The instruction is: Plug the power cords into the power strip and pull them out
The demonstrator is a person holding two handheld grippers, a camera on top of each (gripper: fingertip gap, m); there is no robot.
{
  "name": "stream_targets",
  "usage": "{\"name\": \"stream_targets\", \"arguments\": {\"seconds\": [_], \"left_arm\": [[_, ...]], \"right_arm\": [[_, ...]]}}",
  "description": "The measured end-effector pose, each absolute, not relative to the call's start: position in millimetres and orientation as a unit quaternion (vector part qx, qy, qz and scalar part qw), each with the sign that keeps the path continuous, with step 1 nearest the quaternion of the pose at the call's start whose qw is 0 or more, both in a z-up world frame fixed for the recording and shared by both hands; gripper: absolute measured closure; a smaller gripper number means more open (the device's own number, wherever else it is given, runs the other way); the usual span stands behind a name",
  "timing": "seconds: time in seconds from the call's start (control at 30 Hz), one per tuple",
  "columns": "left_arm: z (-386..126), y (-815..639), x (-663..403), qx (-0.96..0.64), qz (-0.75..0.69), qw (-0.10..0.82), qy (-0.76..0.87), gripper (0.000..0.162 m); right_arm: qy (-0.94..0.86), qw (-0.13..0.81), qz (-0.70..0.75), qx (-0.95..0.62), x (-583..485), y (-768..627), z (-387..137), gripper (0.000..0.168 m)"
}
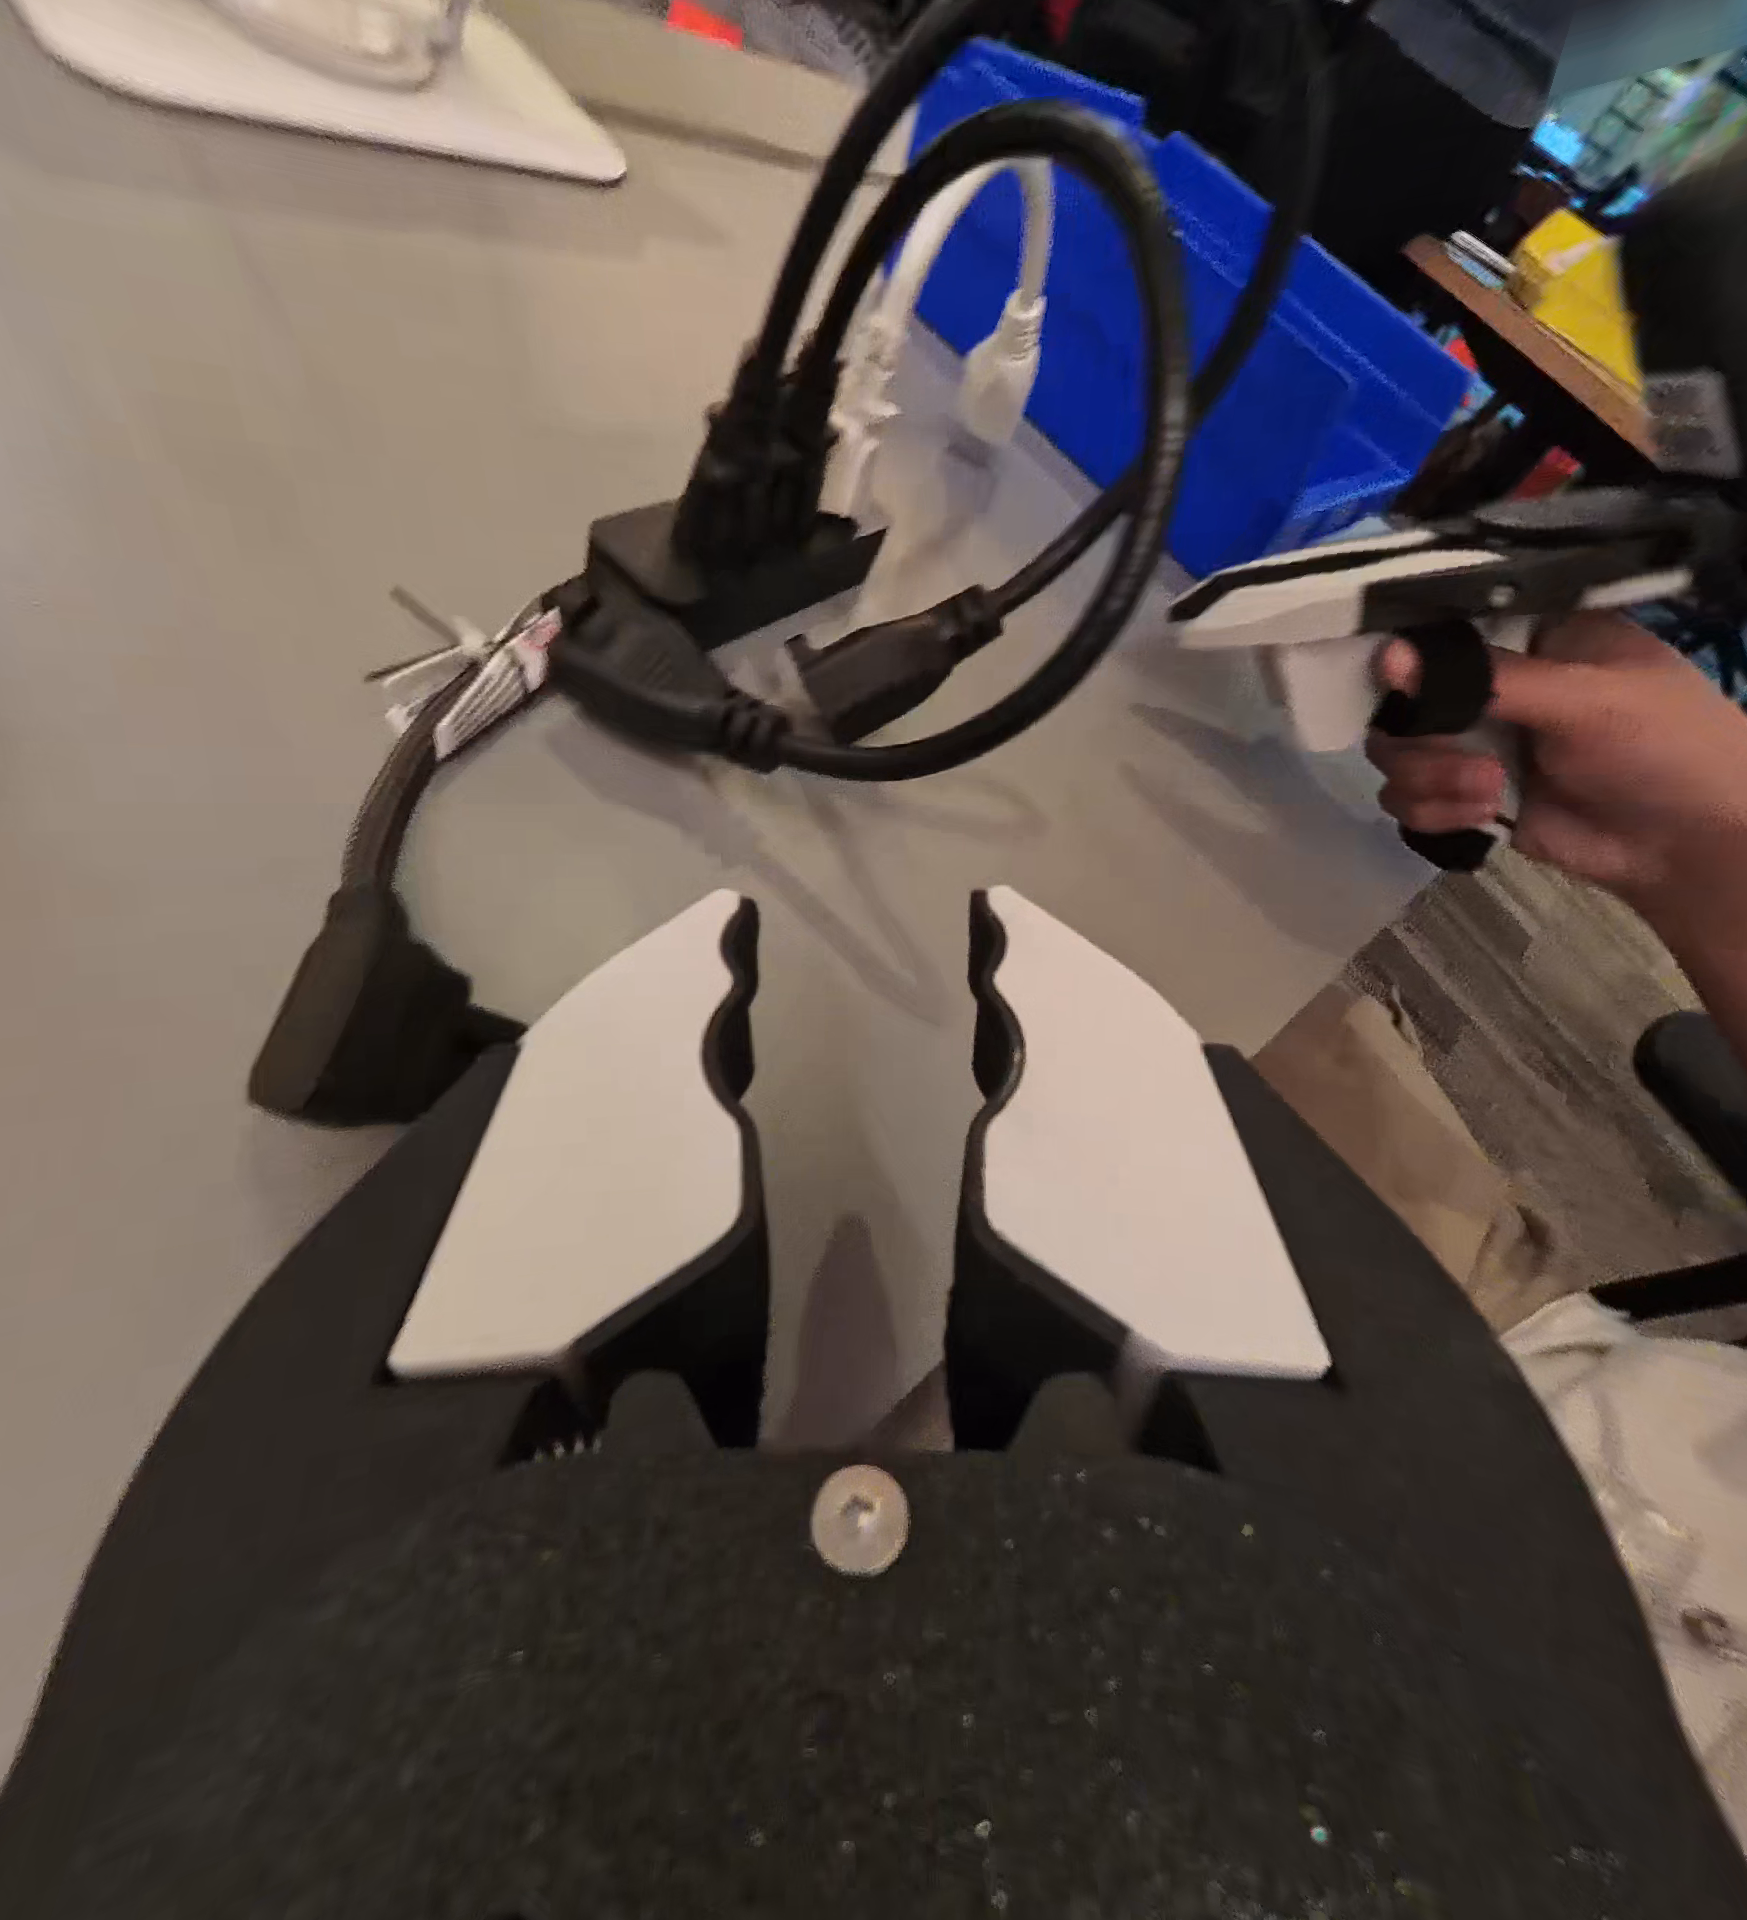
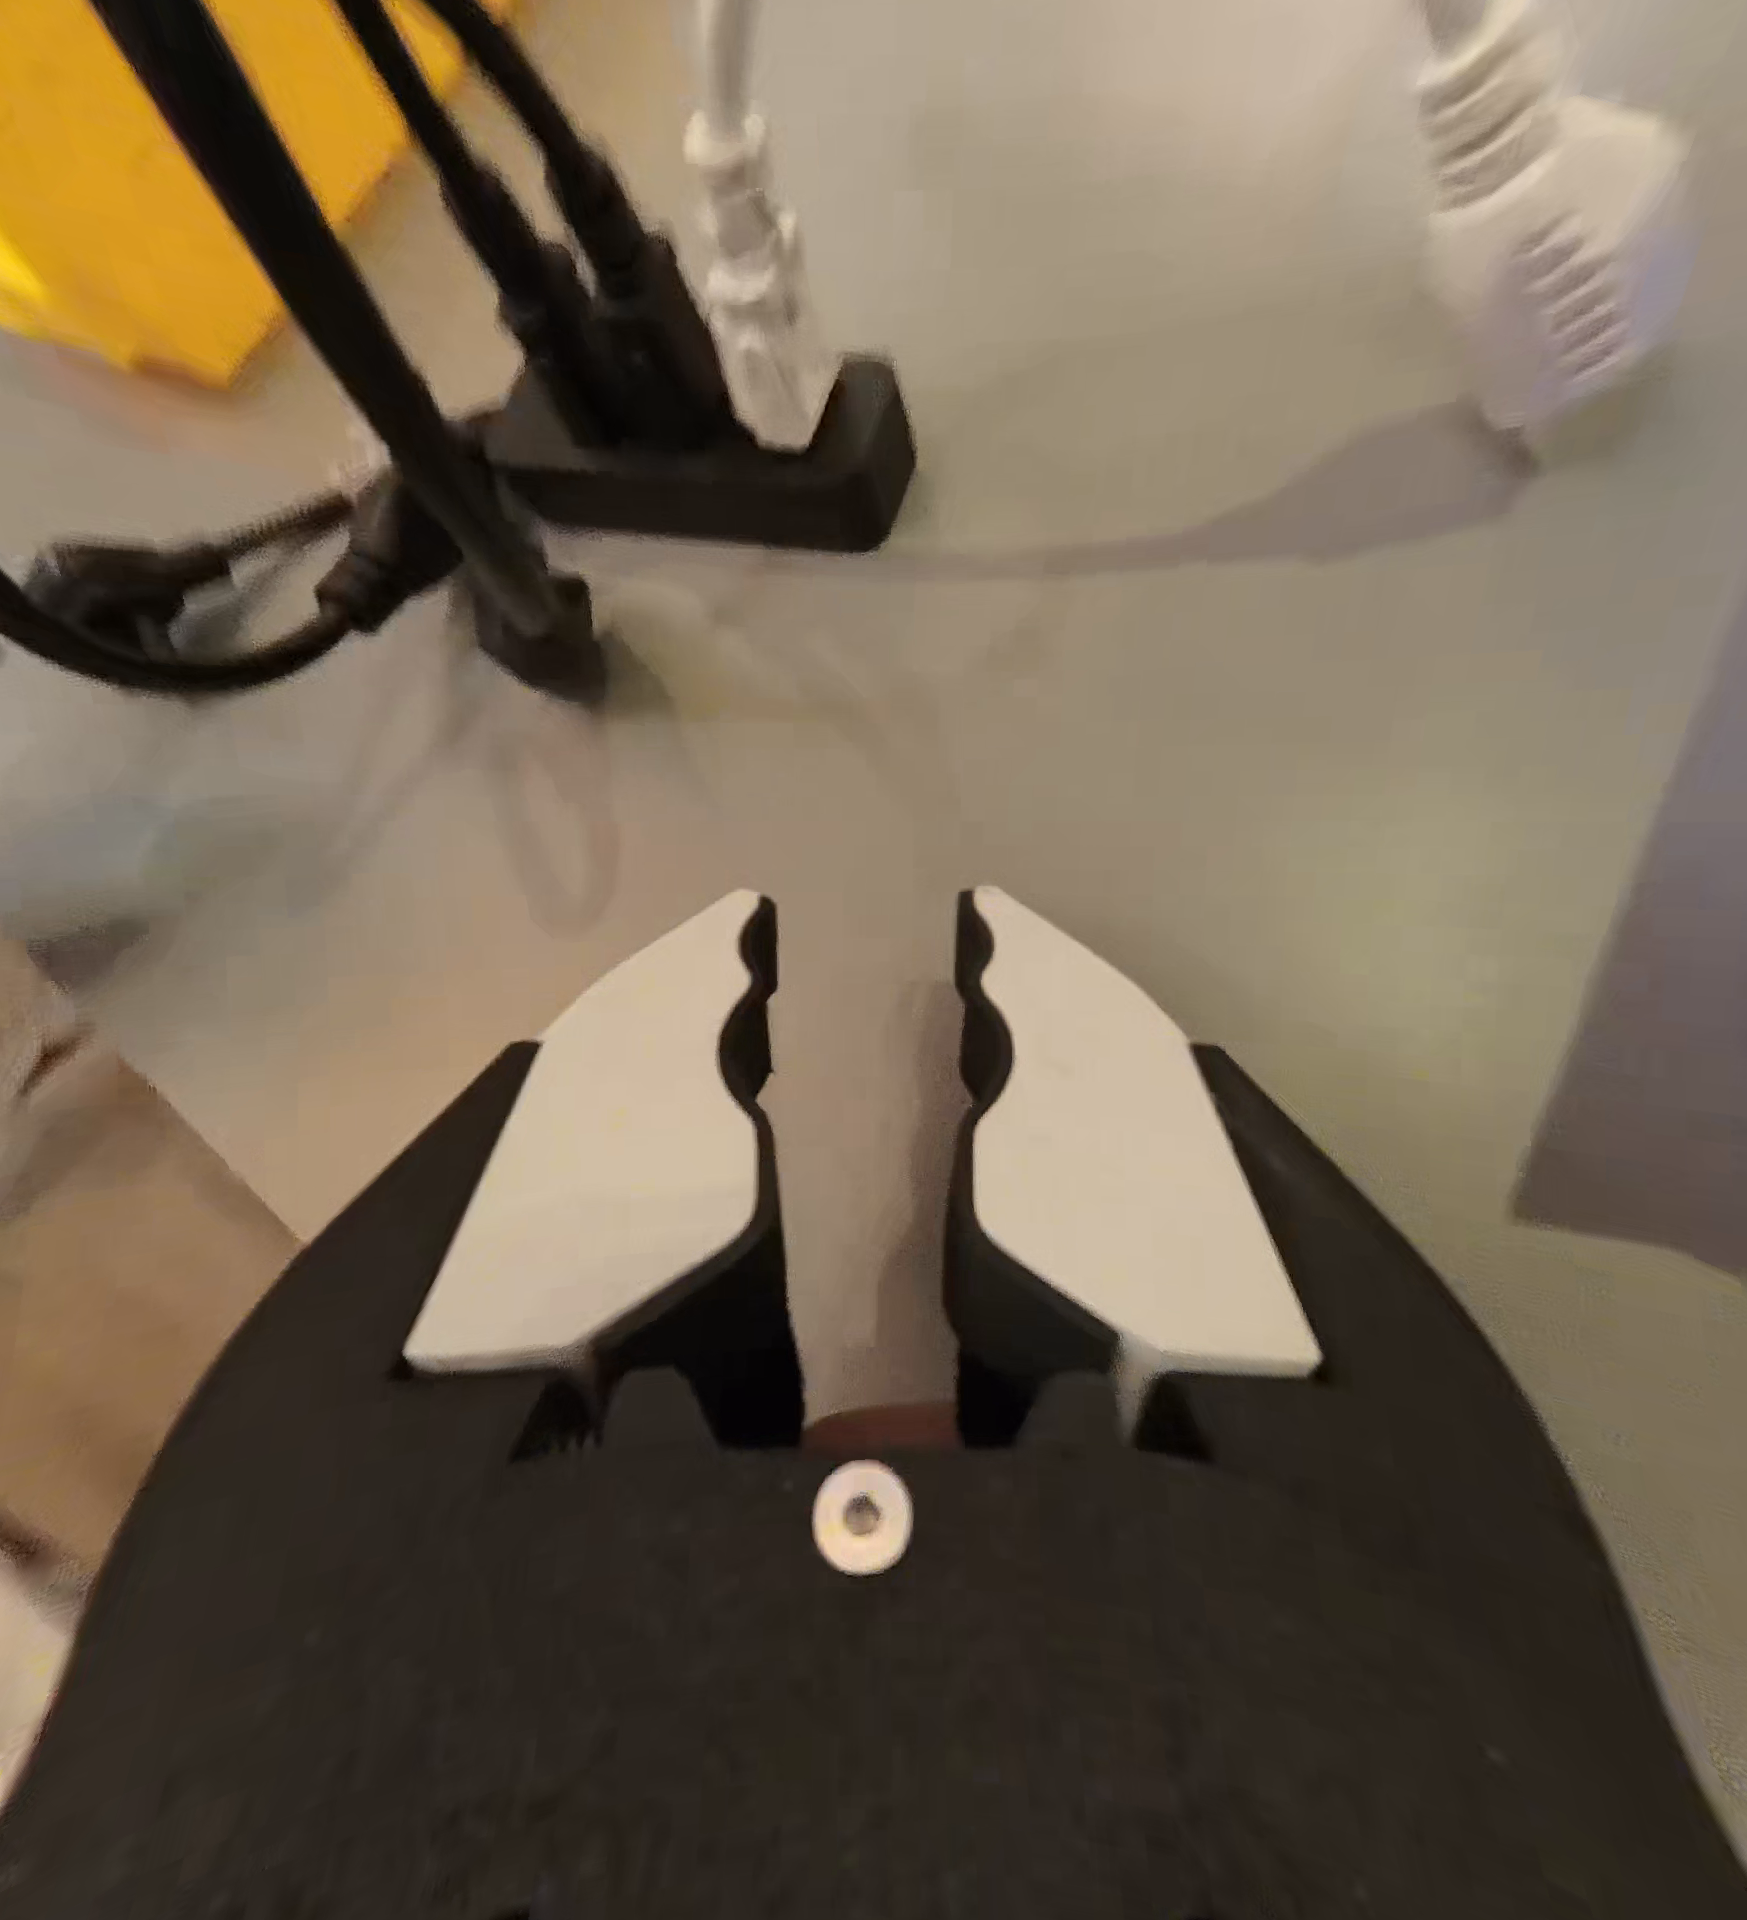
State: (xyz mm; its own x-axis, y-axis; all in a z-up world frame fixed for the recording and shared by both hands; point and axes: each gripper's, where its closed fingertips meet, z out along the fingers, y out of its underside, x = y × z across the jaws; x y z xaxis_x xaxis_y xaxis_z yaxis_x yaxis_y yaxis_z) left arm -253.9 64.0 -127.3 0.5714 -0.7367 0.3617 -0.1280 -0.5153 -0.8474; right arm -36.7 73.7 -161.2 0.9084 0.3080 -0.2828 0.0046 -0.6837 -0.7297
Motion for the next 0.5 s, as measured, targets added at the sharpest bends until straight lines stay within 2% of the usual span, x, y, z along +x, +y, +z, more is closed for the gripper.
{"name": "stream_targets", "arguments": {"seconds": [0.03,0.13,0.37,0.5], "left_arm": [[-132.4,69.4,-257.8,-0.798,-0.371,0.398,0.261,0.118],[-139.3,78.0,-264.1,-0.813,-0.38,0.373,0.236,0.108],[-130.9,74.2,-257.2,-0.793,-0.372,0.398,0.272,0.108],[-131.6,72.6,-252.7,-0.784,-0.345,0.414,0.308,0.109]], "right_arm": [[-0.065,0.422,0.201,-0.882,-31.9,75.8,-154.9,0.14],[-0.095,0.477,0.216,-0.847,-30.4,72.7,-140.9,0.168],[-0.138,0.518,0.182,-0.825,-29.8,77.0,-130.7,0.165],[-0.165,0.509,0.181,-0.825,-33.3,75.8,-131.4,0.168]]}}
